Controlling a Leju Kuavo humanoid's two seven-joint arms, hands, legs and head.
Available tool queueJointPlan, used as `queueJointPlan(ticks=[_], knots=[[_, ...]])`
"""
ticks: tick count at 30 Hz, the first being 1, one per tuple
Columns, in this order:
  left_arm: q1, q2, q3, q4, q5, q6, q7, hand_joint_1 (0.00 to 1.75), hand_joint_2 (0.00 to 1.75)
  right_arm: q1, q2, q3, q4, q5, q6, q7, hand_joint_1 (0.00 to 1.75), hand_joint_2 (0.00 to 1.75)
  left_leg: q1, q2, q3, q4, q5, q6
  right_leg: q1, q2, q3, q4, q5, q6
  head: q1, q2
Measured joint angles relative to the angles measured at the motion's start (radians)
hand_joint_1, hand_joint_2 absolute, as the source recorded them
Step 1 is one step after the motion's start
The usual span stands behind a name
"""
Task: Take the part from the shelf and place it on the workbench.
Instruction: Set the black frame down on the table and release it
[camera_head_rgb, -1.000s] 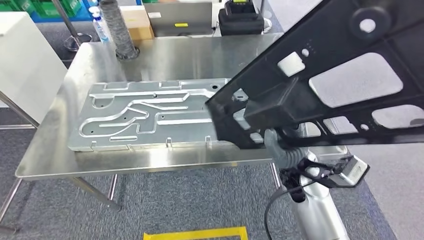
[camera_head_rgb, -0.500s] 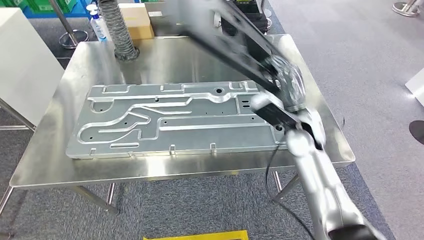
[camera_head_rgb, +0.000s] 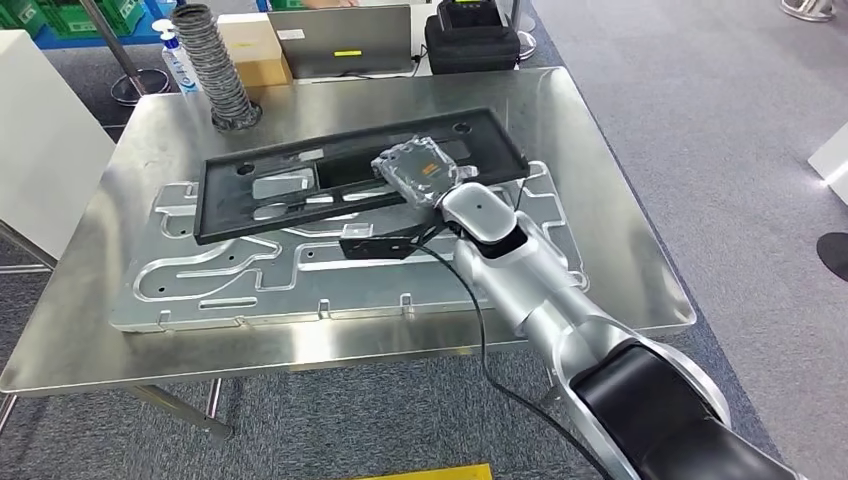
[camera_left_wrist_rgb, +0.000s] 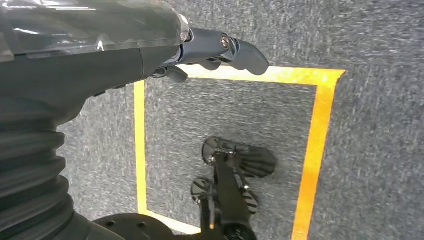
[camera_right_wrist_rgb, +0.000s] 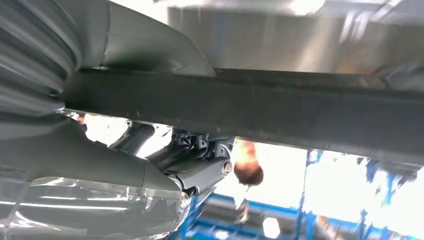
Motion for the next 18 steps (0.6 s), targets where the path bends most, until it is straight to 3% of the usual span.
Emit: queueJointPlan(ticks=[3, 5, 6, 8, 9, 10, 11, 14, 16, 18], knots=[[-0.002, -0.001, 0.0, 0.0, -0.015, -0.008, -0.007, 0.0, 1.75, -0.003, 0.02, 0.017, 0.08, -0.027, 0.011, -0.008, 1.75, 1.75, 0.0, -0.003, 0.009, -0.02, -0.004, 0.013, 0.003, -0.003, -0.001, 0.0, -0.006, 0.011, 0.0, 0.0], [-0.003, -0.002, 0.0, 0.0, -0.023, -0.013, -0.011, 0.0, 1.75, 0.001, 0.02, 0.019, 0.12, -0.045, 0.012, -0.011, 1.75, 1.75, 0.004, -0.003, 0.011, -0.024, -0.004, 0.024, 0.003, -0.005, -0.013, 0.033, -0.03, 0.022, 0.0, 0.0], [-0.004, -0.003, 0.0, 0.0, -0.025, -0.015, -0.012, 0.0, 1.75, 0.003, 0.018, 0.019, 0.136, -0.054, 0.013, -0.01, 1.75, 1.75, 0.006, -0.002, 0.013, -0.026, -0.004, 0.028, 0.002, -0.006, -0.034, 0.077, -0.054, 0.028, 0.0, 0.0], [-0.006, -0.003, 0.0, 0.0, -0.031, -0.019, -0.014, 0.0, 1.75, 0.014, 0.013, 0.019, 0.168, -0.071, 0.015, -0.009, 1.75, 1.75, 0.005, 0.0, 0.014, -0.025, -0.007, 0.034, -0.001, -0.007, -0.105, 0.214, -0.111, 0.035, 0.0, 0.0], [-0.007, -0.003, 0.0, 0.0, -0.033, -0.02, -0.016, 0.0, 1.75, 0.024, 0.008, 0.019, 0.184, -0.077, 0.016, -0.007, 1.75, 1.75, 0.004, 0.0, 0.015, -0.025, -0.008, 0.036, -0.002, -0.007, -0.138, 0.271, -0.127, 0.037, 0.0, 0.0], [-0.006, -0.003, 0.0, 0.0, -0.036, -0.021, -0.018, 0.0, 1.75, 0.036, 0.003, 0.019, 0.199, -0.082, 0.018, -0.005, 1.75, 1.75, 0.004, 0.0, 0.016, -0.025, -0.01, 0.037, -0.003, -0.008, -0.157, 0.297, -0.123, 0.037, 0.0, 0.0], [-0.006, -0.003, 0.0, 0.0, -0.037, -0.021, -0.02, 0.0, 1.75, 0.047, -0.002, 0.019, 0.211, -0.086, 0.019, -0.002, 1.75, 1.75, 0.003, -0.001, 0.019, -0.024, -0.011, 0.038, -0.003, -0.008, -0.155, 0.28, -0.1, 0.034, 0.0, 0.0], [-0.006, -0.006, 0.0, 0.0, -0.039, -0.022, -0.028, 0.0, 1.75, 0.062, -0.012, 0.018, 0.235, -0.098, 0.027, 0.008, 1.75, 1.75, -0.003, -0.001, 0.024, -0.022, -0.017, 0.034, 0.004, -0.014, -0.074, 0.08, 0.009, 0.013, 0.0, 0.0], [-0.006, -0.009, 0.0, 0.0, -0.039, -0.022, -0.034, 0.0, 1.75, 0.064, -0.015, 0.016, 0.245, -0.107, 0.032, 0.011, 1.75, 1.75, -0.005, 0.002, 0.023, -0.021, -0.02, 0.027, 0.012, -0.019, -0.042, 0.004, 0.034, 0.002, 0.0, 0.0], [-0.006, -0.009, 0.0, 0.0, -0.039, -0.022, -0.04, 0.0, 1.75, 0.066, -0.018, 0.014, 0.253, -0.112, 0.032, 0.011, 1.75, 1.75, -0.006, 0.005, 0.026, -0.024, -0.021, 0.017, 0.012, -0.018, -0.038, -0.005, 0.034, -0.001, 0.0, 0.0]])
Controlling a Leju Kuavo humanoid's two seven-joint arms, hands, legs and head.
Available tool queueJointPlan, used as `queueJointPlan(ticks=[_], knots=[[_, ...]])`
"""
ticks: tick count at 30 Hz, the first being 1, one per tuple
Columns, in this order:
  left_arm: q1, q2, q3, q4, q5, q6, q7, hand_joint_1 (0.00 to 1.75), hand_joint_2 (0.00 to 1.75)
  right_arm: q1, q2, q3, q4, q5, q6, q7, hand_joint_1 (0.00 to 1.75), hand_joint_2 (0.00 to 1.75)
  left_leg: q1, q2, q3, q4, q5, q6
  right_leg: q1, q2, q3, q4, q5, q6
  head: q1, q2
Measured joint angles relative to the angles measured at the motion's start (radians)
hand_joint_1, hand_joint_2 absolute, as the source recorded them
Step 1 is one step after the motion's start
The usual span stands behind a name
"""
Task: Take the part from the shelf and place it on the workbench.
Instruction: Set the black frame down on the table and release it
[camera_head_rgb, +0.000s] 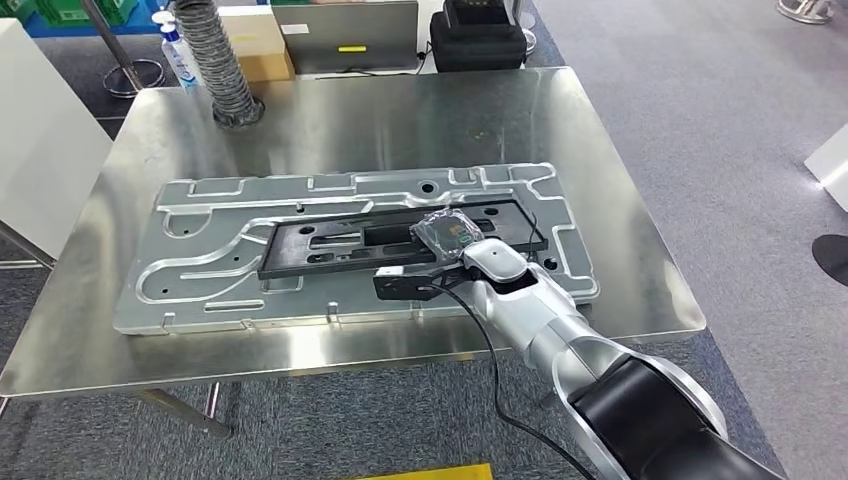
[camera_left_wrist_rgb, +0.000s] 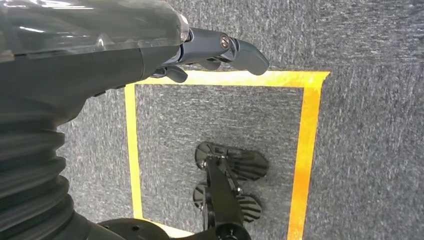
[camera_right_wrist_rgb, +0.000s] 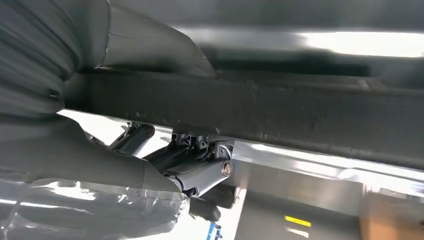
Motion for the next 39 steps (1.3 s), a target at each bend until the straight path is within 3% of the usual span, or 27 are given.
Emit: queueJointPlan(ticks=[2, 3, 5, 7, 8, 9, 11, 13, 15, 17, 18, 21, 22, 23, 24, 26, 28, 31, 33, 37, 38, 39], knots=[[0.0, 0.0, 0.001, 0.0, 0.0, 0.0, -0.006, 0.0, 1.75, 0.001, -0.002, -0.002, 0.005, -0.001, -0.002, -0.001, 1.75, 1.75, 0.0, 0.001, -0.003, 0.018, -0.017, -0.01, -0.007, 0.0, 0.011, -0.013, 0.004, -0.006, 0.0, 0.0], [0.0, 0.001, 0.002, 0.0, 0.001, 0.001, -0.009, 0.0, 1.75, 0.002, -0.002, -0.002, 0.007, -0.001, -0.003, 0.0, 1.75, 1.75, 0.0, 0.001, -0.017, 0.054, -0.04, -0.014, -0.01, -0.001, 0.017, -0.019, 0.006, -0.009, 0.0, 0.0], [0.002, 0.001, 0.005, 0.0, 0.001, 0.001, -0.012, 0.0, 1.75, 0.006, -0.002, -0.002, 0.013, 0.0, -0.01, 0.0, 1.75, 1.75, 0.006, 0.0, -0.073, 0.18, -0.105, -0.022, -0.012, -0.002, 0.021, -0.021, 0.006, -0.014, 0.0, 0.0], [0.005, 0.002, 0.007, 0.0, 0.001, 0.001, -0.016, 0.0, 1.75, 0.012, -0.002, -0.002, 0.016, 0.0, -0.024, -0.001, 0.87, 0.87, 0.011, 0.0, -0.118, 0.278, -0.137, -0.03, -0.013, -0.001, 0.021, -0.019, 0.004, -0.013, 0.0, 0.0], [0.006, 0.002, 0.007, 0.0, 0.0, 0.001, -0.018, 0.0, 1.75, 0.014, -0.002, -0.002, 0.018, 0.001, -0.032, -0.002, 0.44, 0.44, 0.013, 0.001, -0.115, 0.274, -0.124, -0.033, -0.014, 0.0, 0.022, -0.017, 0.003, -0.012, 0.0, 0.0], [0.006, 0.002, 0.008, 0.0, 0.0, 0.002, -0.021, 0.0, 1.75, 0.016, -0.002, -0.003, 0.019, 0.001, -0.039, -0.002, 0.0, 0.0, 0.017, 0.001, -0.091, 0.227, -0.095, -0.036, -0.016, 0.002, 0.022, -0.014, 0.001, -0.009, 0.0, 0.0], [0.004, 0.002, 0.009, 0.0, -0.005, 0.008, -0.028, 0.0, 1.75, 0.021, -0.002, -0.004, 0.021, 0.003, -0.057, -0.006, 0.0, 0.0, 0.021, 0.0, -0.017, 0.086, -0.038, -0.039, -0.018, 0.007, 0.02, -0.002, -0.006, 0.002, 0.0, 0.0], [0.002, 0.001, 0.012, 0.0, -0.011, 0.019, -0.034, 0.0, 0.87, 0.026, -0.003, -0.006, 0.022, 0.006, -0.078, -0.014, 0.0, 0.0, 0.021, -0.004, 0.019, 0.014, -0.022, -0.03, -0.016, 0.012, 0.015, 0.007, -0.01, 0.012, 0.0, 0.0], [0.001, 0.001, 0.017, 0.0, -0.017, 0.029, -0.041, 0.0, 0.0, 0.031, -0.004, -0.01, 0.022, 0.011, -0.107, -0.024, 0.0, 0.0, 0.018, -0.006, 0.018, 0.012, -0.021, -0.014, -0.015, 0.015, 0.013, 0.007, -0.008, 0.022, 0.0, 0.0], [0.001, 0.0, 0.021, 0.0, -0.02, 0.036, -0.044, 0.0, 0.0, 0.035, -0.004, -0.014, 0.021, 0.016, -0.146, -0.037, 0.0, 0.0, 0.019, -0.005, 0.018, 0.008, -0.016, -0.001, -0.019, 0.014, 0.006, 0.023, -0.021, 0.032, 0.0, 0.0], [0.0, 0.0, 0.023, 0.0, -0.021, 0.038, -0.045, 0.0, 0.0, 0.036, -0.004, -0.017, 0.02, 0.017, -0.167, -0.045, 0.0, 0.0, 0.02, -0.004, 0.018, 0.006, -0.014, 0.005, -0.02, 0.012, -0.008, 0.054, -0.042, 0.037, 0.0, 0.0], [0.001, 0.0, 0.027, 0.0, -0.021, 0.043, -0.045, 0.0, 0.0, 0.042, -0.004, -0.024, 0.01, 0.018, -0.241, -0.067, 0.0, 0.0, 0.019, -0.003, 0.017, 0.005, -0.013, 0.012, -0.022, 0.008, -0.099, 0.251, -0.136, 0.047, 0.0, 0.0], [0.003, 0.0, 0.029, 0.0, -0.021, 0.044, -0.044, 0.0, 0.0, 0.046, -0.004, -0.026, 0.005, 0.018, -0.268, -0.073, 0.0, 0.0, 0.018, -0.004, 0.017, 0.005, -0.013, 0.013, -0.022, 0.008, -0.123, 0.3, -0.149, 0.047, 0.0, 0.0], [0.004, 0.0, 0.031, 0.0, -0.021, 0.044, -0.044, 0.0, 0.0, 0.049, -0.003, -0.029, -0.003, 0.018, -0.292, -0.078, 0.0, 0.0, 0.018, -0.004, 0.017, 0.006, -0.013, 0.013, -0.022, 0.008, -0.128, 0.308, -0.14, 0.046, 0.0, 0.0], [0.005, 0.0, 0.032, 0.0, -0.021, 0.045, -0.043, 0.0, 0.0, 0.051, -0.002, -0.032, -0.013, 0.018, -0.314, -0.082, 0.0, 0.0, 0.017, -0.005, 0.017, 0.007, -0.013, 0.012, -0.021, 0.008, -0.113, 0.274, -0.114, 0.042, 0.0, 0.0], [0.005, -0.001, 0.036, 0.0, -0.021, 0.044, -0.043, 0.0, 0.0, 0.051, -0.001, -0.039, -0.043, 0.02, -0.353, -0.086, 0.0, 0.0, 0.015, -0.007, 0.018, 0.008, -0.014, 0.01, -0.018, 0.008, -0.044, 0.129, -0.045, 0.029, 0.0, 0.0], [0.005, -0.004, 0.042, 0.0, -0.025, 0.042, -0.043, 0.0, 0.0, 0.05, 0.0, -0.043, -0.079, 0.031, -0.381, -0.085, 0.0, 0.0, 0.011, -0.007, 0.017, 0.008, -0.016, 0.004, -0.012, 0.006, 0.004, 0.027, -0.012, 0.018, 0.0, 0.0], [0.007, -0.006, 0.05, 0.0, -0.034, 0.038, -0.043, 0.0, 0.0, 0.061, -0.005, -0.049, -0.154, 0.057, -0.407, -0.075, 0.0, 0.0, 0.01, -0.007, 0.017, 0.004, -0.016, -0.011, -0.011, 0.006, 0.011, 0.004, -0.008, 0.009, 0.0, 0.0], [0.008, -0.007, 0.055, 0.0, -0.038, 0.036, -0.042, 0.0, 0.0, 0.074, -0.014, -0.056, -0.219, 0.053, -0.417, -0.08, 0.0, 0.0, 0.01, -0.006, 0.008, 0.029, -0.037, -0.021, -0.016, 0.005, 0.018, -0.009, -0.002, 0.0, 0.0, 0.0], [0.012, -0.007, 0.071, 0.0, -0.039, 0.034, -0.043, 0.0, 0.0, 0.143, -0.06, -0.094, -0.378, -0.069, -0.424, -0.154, 0.0, 0.0, 0.013, -0.005, -0.092, 0.254, -0.143, -0.032, -0.017, 0.001, 0.023, -0.013, -0.001, -0.008, 0.0, 0.0], [0.016, -0.007, 0.076, 0.0, -0.039, 0.032, -0.043, 0.0, 0.0, 0.175, -0.08, -0.112, -0.436, -0.121, -0.424, -0.181, 0.0, 0.0, 0.014, -0.005, -0.104, 0.277, -0.143, -0.034, -0.017, 0.0, 0.024, -0.011, -0.003, -0.007, 0.0, 0.0], [0.02, -0.007, 0.081, 0.0, -0.039, 0.029, -0.043, 0.0, 0.0, 0.21, -0.1, -0.132, -0.498, -0.168, -0.424, -0.203, 0.0, 0.0, 0.016, -0.005, -0.096, 0.261, -0.124, -0.035, -0.018, 0.0, 0.024, -0.009, -0.005, -0.006, 0.0, 0.0]])
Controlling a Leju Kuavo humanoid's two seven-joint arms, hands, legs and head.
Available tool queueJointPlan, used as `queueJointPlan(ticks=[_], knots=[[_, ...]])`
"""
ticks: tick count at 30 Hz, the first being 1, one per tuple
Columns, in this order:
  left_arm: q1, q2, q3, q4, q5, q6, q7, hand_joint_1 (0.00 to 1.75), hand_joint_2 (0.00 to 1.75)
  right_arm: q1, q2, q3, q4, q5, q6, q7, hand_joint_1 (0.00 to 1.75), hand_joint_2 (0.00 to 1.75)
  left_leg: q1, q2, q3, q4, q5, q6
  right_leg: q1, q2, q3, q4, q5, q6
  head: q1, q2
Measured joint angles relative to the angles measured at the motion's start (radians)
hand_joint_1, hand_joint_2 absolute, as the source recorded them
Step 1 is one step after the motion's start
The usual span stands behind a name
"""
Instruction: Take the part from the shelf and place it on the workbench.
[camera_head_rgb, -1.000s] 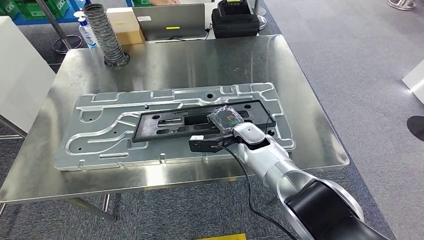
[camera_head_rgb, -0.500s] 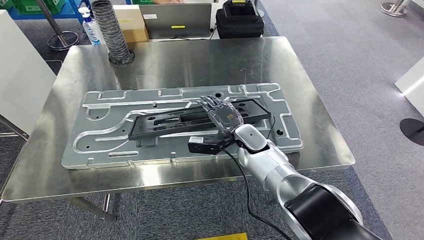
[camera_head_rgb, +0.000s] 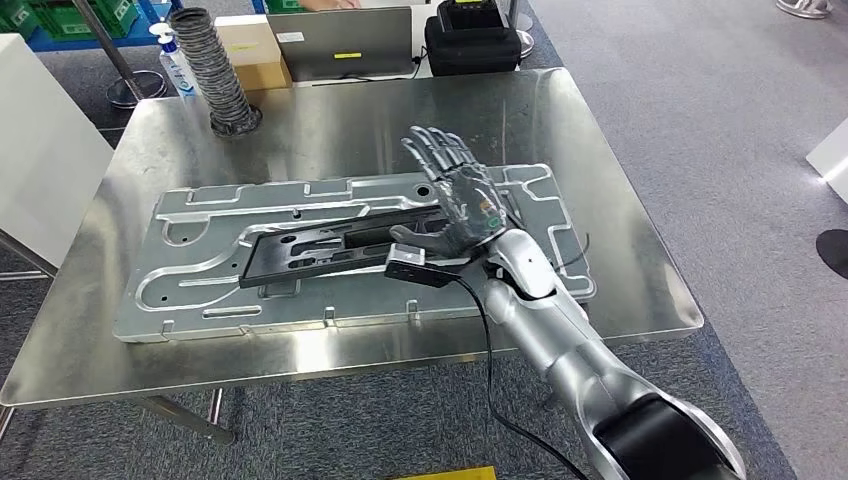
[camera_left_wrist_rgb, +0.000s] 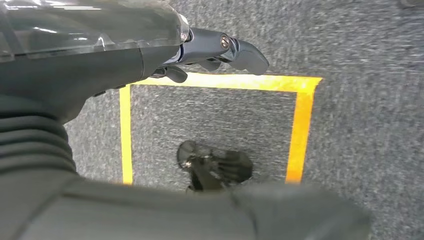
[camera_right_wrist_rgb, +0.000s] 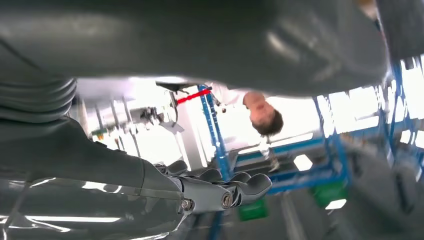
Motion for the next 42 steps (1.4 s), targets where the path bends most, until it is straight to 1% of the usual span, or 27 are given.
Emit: queueJointPlan(ticks=[2, 4, 7, 9, 10, 12, 13, 14, 15, 16, 18, 19, 20, 22, 24, 26, 28, 29, 30, 31, 33, 34, 35, 38, 39, 40, 42], knots=[[0.005, 0.0, 0.012, 0.0, 0.004, -0.007, -0.006, 0.0, 0.0, 0.067, -0.041, -0.049, -0.141, -0.063, -0.008, -0.028, 0.0, 0.0, 0.005, 0.0, 0.059, -0.123, 0.063, 0.001, -0.002, 0.001, 0.001, 0.008, -0.007, 0.007, 0.0, 0.0], [0.006, -0.002, 0.027, 0.0, 0.012, -0.016, -0.019, 0.0, 0.0, 0.137, -0.081, -0.112, -0.286, -0.086, -0.031, -0.038, 0.0, 0.0, 0.004, -0.002, 0.11, -0.223, 0.093, 0.009, 0.001, 0.001, -0.001, 0.018, -0.014, 0.018, 0.0, 0.0], [0.011, -0.006, 0.053, 0.0, 0.029, -0.031, -0.042, 0.0, 0.0, 0.261, -0.148, -0.241, -0.493, -0.099, -0.086, -0.044, 0.0, 0.0, 0.0, -0.006, 0.122, -0.242, 0.091, 0.031, 0.003, -0.001, 0.001, 0.017, -0.017, 0.035, 0.0, 0.0], [0.016, -0.012, 0.071, 0.0, 0.038, -0.039, -0.055, 0.0, 0.0, 0.352, -0.199, -0.358, -0.609, -0.135, -0.114, -0.056, 0.0, 0.0, 0.002, -0.009, 0.125, -0.248, 0.094, 0.046, -0.001, 0.0, -0.004, 0.039, -0.038, 0.048, 0.0, 0.0], [0.019, -0.015, 0.079, 0.0, 0.041, -0.041, -0.06, 0.0, 0.0, 0.395, -0.223, -0.423, -0.653, -0.162, -0.118, -0.069, 0.0, 0.0, 0.003, -0.009, 0.126, -0.251, 0.095, 0.053, -0.002, 0.001, -0.021, 0.078, -0.063, 0.054, 0.0, 0.0], [0.023, -0.019, 0.096, 0.0, 0.043, -0.043, -0.064, 0.0, 0.0, 0.477, -0.26, -0.562, -0.717, -0.218, -0.112, -0.109, 0.0, 0.0, 0.002, -0.01, 0.126, -0.252, 0.095, 0.06, -0.004, 0.002, -0.082, 0.205, -0.129, 0.062, 0.0, 0.0], [0.024, -0.02, 0.104, 0.0, 0.044, -0.043, -0.065, 0.0, 0.0, 0.516, -0.271, -0.628, -0.737, -0.24, -0.104, -0.13, 0.0, 0.0, 0.001, -0.01, 0.125, -0.252, 0.094, 0.061, -0.004, 0.002, -0.111, 0.264, -0.151, 0.064, 0.0, 0.0], [0.025, -0.022, 0.111, 0.0, 0.044, -0.043, -0.065, 0.0, 0.0, 0.554, -0.278, -0.693, -0.751, -0.256, -0.095, -0.149, 0.0, 0.0, 0.0, -0.01, 0.125, -0.251, 0.094, 0.062, -0.004, 0.002, -0.127, 0.294, -0.156, 0.064, 0.0, 0.0], [0.025, -0.023, 0.118, 0.0, 0.044, -0.044, -0.065, 0.0, 0.0, 0.591, -0.282, -0.756, -0.763, -0.268, -0.086, -0.165, 0.0, 0.0, -0.001, -0.01, 0.126, -0.251, 0.093, 0.063, -0.004, 0.002, -0.124, 0.287, -0.143, 0.063, 0.0, 0.0], [0.024, -0.025, 0.125, 0.0, 0.045, -0.045, -0.065, 0.0, 0.0, 0.623, -0.285, -0.813, -0.77, -0.275, -0.079, -0.177, 0.0, 0.0, -0.002, -0.01, 0.126, -0.251, 0.093, 0.062, -0.004, 0.002, -0.099, 0.237, -0.113, 0.06, 0.0, 0.0], [0.023, -0.029, 0.136, 0.0, 0.043, -0.046, -0.064, 0.0, 0.0, 0.675, -0.286, -0.906, -0.776, -0.281, -0.066, -0.189, 0.0, 0.0, -0.005, -0.009, 0.128, -0.251, 0.094, 0.06, -0.001, 0.001, -0.022, 0.091, -0.05, 0.051, 0.0, 0.0], [0.022, -0.032, 0.14, 0.0, 0.041, -0.047, -0.062, 0.0, 0.0, 0.697, -0.285, -0.944, -0.775, -0.282, -0.061, -0.191, 0.0, 0.0, -0.007, -0.008, 0.129, -0.251, 0.095, 0.057, 0.001, 0.002, 0.005, 0.038, -0.031, 0.046, 0.0, 0.0], [0.021, -0.033, 0.143, 0.0, 0.038, -0.047, -0.061, 0.0, 0.0, 0.716, -0.283, -0.978, -0.769, -0.283, -0.054, -0.193, 0.0, 0.0, -0.008, -0.008, 0.129, -0.251, 0.095, 0.054, 0.004, 0.002, 0.017, 0.014, -0.023, 0.042, 0.0, 0.0], [0.02, -0.035, 0.148, 0.0, 0.029, -0.048, -0.057, 0.0, 0.0, 0.747, -0.276, -1.037, -0.741, -0.283, -0.043, -0.201, 0.0, 0.0, -0.01, -0.008, 0.13, -0.254, 0.099, 0.043, 0.006, 0.002, 0.016, 0.007, -0.017, 0.034, 0.0, 0.0], [0.02, -0.037, 0.152, 0.0, 0.021, -0.049, -0.055, 0.0, 0.0, 0.767, -0.261, -1.083, -0.694, -0.276, -0.029, -0.213, 0.0, 0.0, -0.01, -0.006, 0.127, -0.242, 0.081, 0.032, 0.001, -0.001, 0.015, -0.003, -0.006, 0.022, 0.0, 0.0], [0.019, -0.039, 0.158, 0.0, 0.018, -0.051, -0.055, 0.0, 0.0, 0.782, -0.239, -1.116, -0.642, -0.254, -0.011, -0.221, 0.0, 0.0, -0.009, -0.003, 0.104, -0.166, 0.012, 0.024, -0.003, -0.003, 0.007, -0.011, 0.007, 0.011, 0.0, 0.0], [0.019, -0.041, 0.165, 0.0, 0.017, -0.053, -0.055, 0.0, 0.0, 0.792, -0.208, -1.147, -0.58, -0.222, 0.005, -0.227, 0.0, 0.0, -0.008, -0.003, 0.067, -0.044, -0.071, 0.019, -0.002, -0.003, -0.009, -0.01, 0.018, 0.006, 0.0, 0.0], [0.019, -0.042, 0.167, 0.0, 0.015, -0.055, -0.055, 0.0, 0.0, 0.795, -0.19, -1.162, -0.544, -0.204, 0.015, -0.229, 0.0, 0.0, -0.008, -0.003, 0.061, -0.004, -0.093, 0.018, -0.001, -0.003, -0.019, -0.008, 0.024, 0.006, 0.0, 0.0], [0.019, -0.043, 0.169, 0.0, 0.012, -0.056, -0.054, 0.0, 0.0, 0.796, -0.175, -1.177, -0.506, -0.189, 0.023, -0.231, 0.0, 0.0, -0.008, -0.003, 0.074, 0.0, -0.095, 0.018, 0.0, -0.003, -0.03, -0.006, 0.031, 0.006, 0.0, 0.0], [0.019, -0.044, 0.17, 0.0, 0.008, -0.056, -0.053, 0.0, 0.0, 0.796, -0.162, -1.193, -0.464, -0.174, 0.029, -0.233, 0.0, 0.0, -0.008, -0.003, 0.106, -0.037, -0.079, 0.02, 0.001, -0.002, -0.04, -0.003, 0.038, 0.008, 0.0, 0.0], [0.017, -0.047, 0.172, 0.0, 0.0, -0.057, -0.051, 0.0, 0.0, 0.791, -0.148, -1.229, -0.369, -0.15, 0.038, -0.246, 0.0, 0.0, -0.012, -0.003, 0.205, -0.183, -0.036, 0.03, 0.002, -0.001, -0.057, 0.002, 0.051, 0.013, 0.0, 0.0], [0.014, -0.049, 0.172, 0.0, -0.005, -0.057, -0.05, 0.0, 0.0, 0.788, -0.145, -1.25, -0.317, -0.141, 0.041, -0.257, 0.0, 0.0, -0.015, -0.004, 0.241, -0.244, -0.019, 0.035, 0.004, -0.002, -0.061, 0.004, 0.058, 0.018, 0.0, 0.0], [0.013, -0.051, 0.173, 0.0, -0.01, -0.058, -0.049, 0.0, 0.0, 0.783, -0.143, -1.273, -0.264, -0.134, 0.045, -0.268, 0.0, 0.0, -0.017, -0.004, 0.261, -0.28, -0.01, 0.041, 0.004, -0.002, -0.064, 0.005, 0.065, 0.024, 0.0, 0.0], [0.016, -0.061, 0.175, 0.0, -0.026, -0.06, -0.046, 0.0, 0.0, 0.775, -0.141, -1.346, -0.102, -0.101, 0.053, -0.288, 0.0, 0.0, -0.022, -0.003, 0.256, -0.294, 0.013, 0.056, -0.001, -0.002, -0.063, -0.003, 0.084, 0.043, 0.0, 0.0], [0.017, -0.064, 0.175, 0.0, -0.031, -0.061, -0.044, 0.0, 0.0, 0.774, -0.141, -1.37, -0.044, -0.085, 0.052, -0.286, 0.0, 0.0, -0.021, -0.001, 0.25, -0.297, 0.026, 0.063, -0.004, -0.001, -0.067, 0.002, 0.072, 0.049, 0.0, 0.0], [0.017, -0.067, 0.175, 0.0, -0.037, -0.061, -0.043, 0.0, 0.0, 0.774, -0.143, -1.393, 0.013, -0.068, 0.05, -0.28, 0.0, 0.0, -0.018, 0.001, 0.24, -0.301, 0.04, 0.068, -0.006, 0.0, -0.076, 0.023, 0.041, 0.055, 0.0, 0.0], [0.018, -0.072, 0.175, 0.0, -0.045, -0.06, -0.039, 0.0, 0.0, 0.769, -0.149, -1.433, 0.129, -0.03, 0.044, -0.249, 0.0, 0.0, -0.016, 0.005, 0.215, -0.303, 0.063, 0.074, -0.011, 0.001, -0.107, 0.125, -0.066, 0.066, 0.0, 0.0]])
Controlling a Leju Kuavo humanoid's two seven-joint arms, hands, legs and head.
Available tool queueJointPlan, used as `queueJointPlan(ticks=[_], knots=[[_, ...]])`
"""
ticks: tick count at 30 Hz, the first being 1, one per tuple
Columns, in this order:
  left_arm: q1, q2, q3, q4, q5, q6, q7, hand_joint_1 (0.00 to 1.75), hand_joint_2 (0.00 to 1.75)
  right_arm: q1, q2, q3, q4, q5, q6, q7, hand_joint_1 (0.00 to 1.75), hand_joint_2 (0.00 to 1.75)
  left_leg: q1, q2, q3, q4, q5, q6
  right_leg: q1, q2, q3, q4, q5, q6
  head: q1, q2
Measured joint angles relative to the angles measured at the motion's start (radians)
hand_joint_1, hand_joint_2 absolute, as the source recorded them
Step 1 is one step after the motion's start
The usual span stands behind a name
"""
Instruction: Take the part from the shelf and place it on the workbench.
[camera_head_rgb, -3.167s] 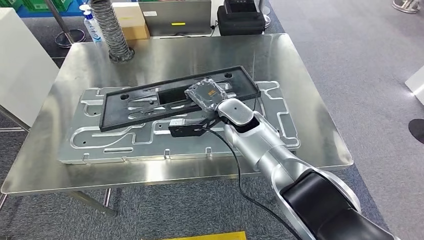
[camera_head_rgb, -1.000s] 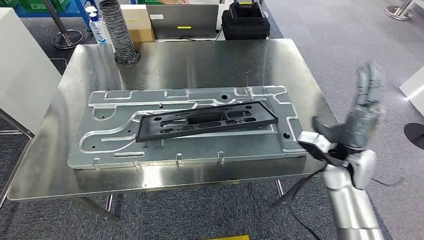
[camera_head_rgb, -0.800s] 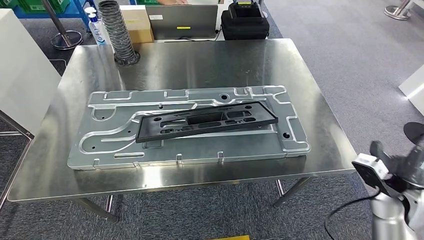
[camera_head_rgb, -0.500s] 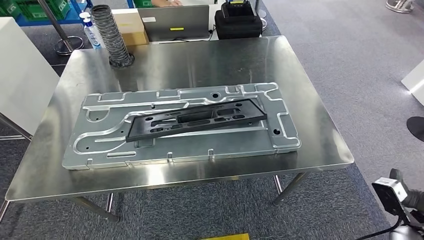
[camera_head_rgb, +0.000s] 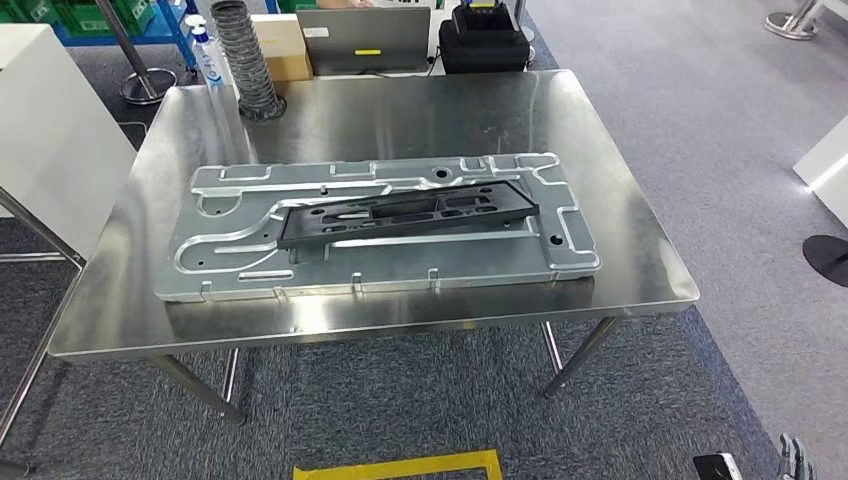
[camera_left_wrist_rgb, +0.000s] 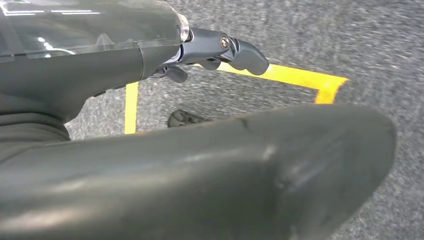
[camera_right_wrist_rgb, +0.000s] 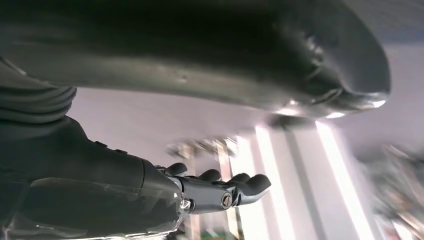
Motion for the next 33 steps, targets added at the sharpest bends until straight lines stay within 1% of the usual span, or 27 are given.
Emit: queueJointPlan(ticks=[1, 2, 3, 4, 5, 6, 8, 9, 10, 12, 13, 14, 16, 17, 18, 19, 20, 22, 23, 24, 25, 27, 28, 29, 31, 32, 33], knots=[[0.001, -0.002, 0.0, 0.0, -0.003, 0.001, 0.001, 0.0, 0.0, -0.003, -0.002, -0.016, 0.055, 0.018, -0.001, 0.023, 0.0, 0.0, 0.0, 0.001, -0.014, 0.001, 0.01, 0.0, -0.002, 0.0, -0.014, 0.067, -0.046, 0.005, 0.0, 0.0], [0.001, -0.004, 0.0, 0.0, -0.005, 0.002, 0.002, 0.0, 0.0, -0.007, -0.003, -0.03, 0.109, 0.038, -0.001, 0.052, 0.0, 0.0, 0.0, 0.003, -0.027, 0.003, 0.019, -0.002, -0.005, 0.0, -0.02, 0.123, -0.071, 0.009, 0.0, 0.0], [0.002, -0.006, 0.001, 0.0, -0.007, 0.003, 0.003, 0.0, 0.0, -0.01, -0.004, -0.041, 0.158, 0.056, 0.0, 0.084, 0.0, 0.0, 0.0, 0.004, -0.041, 0.006, 0.028, -0.004, -0.008, 0.0, -0.011, 0.153, -0.071, 0.013, 0.0, 0.0], [0.002, -0.008, 0.002, 0.0, -0.008, 0.004, 0.004, 0.0, 0.0, -0.013, -0.004, -0.049, 0.201, 0.073, 0.002, 0.118, 0.0, 0.0, 0.001, 0.004, -0.056, 0.011, 0.036, -0.008, -0.011, 0.0, 0.014, 0.149, -0.052, 0.016, 0.0, 0.0], [0.002, -0.01, 0.002, 0.0, -0.01, 0.005, 0.004, 0.0, 0.0, -0.016, -0.004, -0.055, 0.238, 0.088, 0.008, 0.155, 0.0, 0.0, 0.003, 0.005, -0.07, 0.018, 0.043, -0.013, -0.015, -0.001, 0.059, 0.107, -0.027, 0.018, 0.0, 0.0], [0.001, -0.011, 0.003, 0.0, -0.014, 0.006, 0.004, 0.0, 0.0, -0.021, -0.003, -0.059, 0.271, 0.101, 0.019, 0.194, 0.0, 0.0, 0.004, 0.006, -0.083, 0.027, 0.048, -0.018, -0.018, 0.0, 0.116, 0.037, -0.017, 0.02, 0.0, 0.0], [-0.001, -0.012, 0.003, 0.0, -0.028, 0.008, 0.004, 0.0, 0.0, -0.03, 0.001, -0.066, 0.326, 0.118, 0.059, 0.276, 0.0, 0.87, 0.005, 0.007, -0.099, 0.041, 0.056, -0.031, -0.016, 0.004, 0.206, -0.089, -0.025, 0.011, 0.0, 0.0], [-0.002, -0.011, 0.003, 0.0, -0.037, 0.01, 0.005, 0.0, 0.0, -0.034, 0.004, -0.071, 0.35, 0.123, 0.09, 0.323, 0.0, 1.31, 0.004, 0.007, -0.101, 0.044, 0.06, -0.038, -0.012, 0.006, 0.225, -0.12, -0.037, 0.003, -0.001, 0.0], [-0.003, -0.011, 0.003, 0.0, -0.046, 0.011, 0.005, 0.0, 0.0, -0.037, 0.009, -0.077, 0.372, 0.126, 0.126, 0.371, 0.0, 1.31, 0.004, 0.007, -0.102, 0.043, 0.064, -0.045, -0.008, 0.008, 0.226, -0.128, -0.038, -0.008, -0.001, 0.0], [-0.001, -0.01, 0.002, 0.0, -0.061, 0.012, 0.006, 0.0, 0.0, -0.041, 0.023, -0.086, 0.41, 0.137, 0.217, 0.471, 0.0, 0.44, 0.008, 0.006, -0.107, 0.044, 0.062, -0.06, -0.006, 0.004, 0.215, -0.131, -0.024, -0.029, -0.001, 0.0], [0.001, -0.009, 0.001, 0.0, -0.068, 0.011, 0.006, 0.0, 0.0, -0.042, 0.032, -0.089, 0.425, 0.146, 0.267, 0.517, 0.0, 0.0, 0.01, 0.006, -0.117, 0.062, 0.037, -0.065, -0.006, 0.002, 0.206, -0.132, -0.013, -0.039, -0.001, 0.0], [0.003, -0.009, 0.0, 0.0, -0.075, 0.01, 0.007, 0.0, 0.0, -0.043, 0.043, -0.09, 0.439, 0.155, 0.319, 0.556, 0.0, 0.0, 0.012, 0.006, -0.131, 0.1, -0.005, -0.069, -0.005, 0.001, 0.195, -0.133, 0.0, -0.048, -0.001, 0.0], [0.004, -0.007, -0.003, 0.0, -0.084, 0.005, 0.005, 0.0, 0.0, -0.045, 0.068, -0.09, 0.461, 0.166, 0.399, 0.605, 0.0, 0.0, 0.012, 0.005, -0.17, 0.224, -0.111, -0.072, -0.001, -0.001, 0.169, -0.132, 0.02, -0.058, -0.001, 0.0], [0.004, -0.007, -0.004, 0.0, -0.087, 0.003, 0.002, 0.0, 0.0, -0.046, 0.082, -0.09, 0.471, 0.167, 0.423, 0.615, 0.0, 0.0, 0.012, 0.005, -0.182, 0.284, -0.143, -0.073, 0.003, -0.001, 0.154, -0.13, 0.031, -0.06, -0.001, 0.0], [0.003, -0.006, -0.005, 0.0, -0.09, 0.001, 0.0, 0.0, 0.0, -0.047, 0.095, -0.09, 0.479, 0.168, 0.438, 0.619, 0.0, 0.0, 0.011, 0.005, -0.179, 0.319, -0.149, -0.072, 0.007, -0.001, 0.138, -0.128, 0.041, -0.061, -0.001, 0.0], [0.003, -0.005, -0.005, 0.0, -0.093, 0.001, -0.001, 0.0, 0.0, -0.049, 0.108, -0.09, 0.486, 0.168, 0.451, 0.625, 0.0, 0.0, 0.01, 0.005, -0.16, 0.323, -0.135, -0.069, 0.011, -0.001, 0.123, -0.126, 0.051, -0.062, -0.001, 0.0], [0.003, -0.003, -0.006, 0.0, -0.099, 0.0, -0.001, 0.0, 0.0, -0.051, 0.122, -0.09, 0.492, 0.17, 0.46, 0.634, 0.0, 0.0, 0.009, 0.004, -0.123, 0.289, -0.108, -0.064, 0.014, -0.001, 0.11, -0.124, 0.06, -0.062, -0.001, 0.0], [0.0, 0.0, -0.011, 0.0, -0.118, 0.0, 0.01, 0.0, 0.0, -0.058, 0.148, -0.088, 0.503, 0.178, 0.472, 0.67, 0.0, 0.0, 0.001, 0.004, -0.007, 0.143, -0.071, -0.047, 0.02, 0.0, 0.09, -0.12, 0.077, -0.06, -0.001, 0.0], [-0.002, 0.003, -0.016, 0.0, -0.131, -0.001, 0.02, 0.0, 0.0, -0.062, 0.16, -0.086, 0.507, 0.183, 0.475, 0.69, 0.0, 0.0, -0.003, 0.005, 0.042, 0.074, -0.068, -0.04, 0.023, -0.001, 0.085, -0.12, 0.087, -0.057, -0.001, 0.0], [-0.004, 0.005, -0.021, 0.0, -0.144, -0.001, 0.031, 0.0, 0.0, -0.065, 0.169, -0.084, 0.51, 0.187, 0.48, 0.703, 0.0, 0.0, -0.006, 0.005, 0.073, 0.026, -0.07, -0.035, 0.024, -0.002, 0.082, -0.12, 0.096, -0.053, -0.001, 0.0], [-0.005, 0.008, -0.027, 0.0, -0.156, -0.002, 0.042, 0.0, 0.0, -0.068, 0.178, -0.082, 0.513, 0.193, 0.488, 0.706, 0.0, 0.0, -0.009, 0.005, 0.084, 0.002, -0.07, -0.031, 0.024, -0.003, 0.081, -0.12, 0.105, -0.048, -0.001, 0.0], [-0.005, 0.012, -0.036, 0.0, -0.17, -0.001, 0.058, 0.0, 0.0, -0.073, 0.187, -0.074, 0.517, 0.214, 0.506, 0.685, 0.0, 0.0, -0.008, 0.008, 0.069, -0.003, -0.053, -0.021, 0.021, -0.003, 0.076, -0.121, 0.114, -0.037, -0.001, 0.0], [-0.005, 0.014, -0.039, 0.0, -0.174, 0.0, 0.064, 0.0, 0.0, -0.074, 0.191, -0.065, 0.518, 0.229, 0.511, 0.667, 0.0, 0.0, -0.007, 0.011, 0.06, -0.005, -0.041, -0.013, 0.019, -0.001, 0.069, -0.107, 0.094, -0.031, -0.001, 0.0], [-0.006, 0.015, -0.041, 0.0, -0.175, 0.0, 0.067, 0.0, 0.0, -0.076, 0.194, -0.054, 0.52, 0.243, 0.514, 0.65, 0.0, 0.0, -0.004, 0.013, 0.047, -0.008, -0.028, -0.006, 0.017, 0.0, 0.058, -0.077, 0.055, -0.026, -0.001, 0.0], [-0.006, 0.016, -0.043, 0.0, -0.177, -0.001, 0.07, 0.0, 0.0, -0.079, 0.2, -0.033, 0.522, 0.266, 0.514, 0.626, 0.0, 0.0, -0.003, 0.016, 0.016, -0.008, -0.001, 0.001, 0.011, 0.001, 0.03, 0.038, -0.058, -0.016, -0.001, 0.0], [-0.006, 0.016, -0.044, 0.0, -0.18, -0.003, 0.067, 0.0, 0.0, -0.08, 0.202, -0.024, 0.523, 0.274, 0.513, 0.62, 0.0, 0.0, -0.003, 0.016, -0.002, -0.006, 0.012, 0.001, 0.008, 0.0, 0.02, 0.101, -0.096, -0.013, -0.001, 0.0], [-0.006, 0.016, -0.047, 0.0, -0.184, -0.007, 0.062, 0.0, 0.0, -0.081, 0.204, -0.016, 0.523, 0.281, 0.51, 0.617, 0.0, 0.0, -0.003, 0.016, -0.021, -0.003, 0.025, -0.001, 0.005, 0.0, 0.018, 0.151, -0.106, -0.009, -0.001, 0.0]])
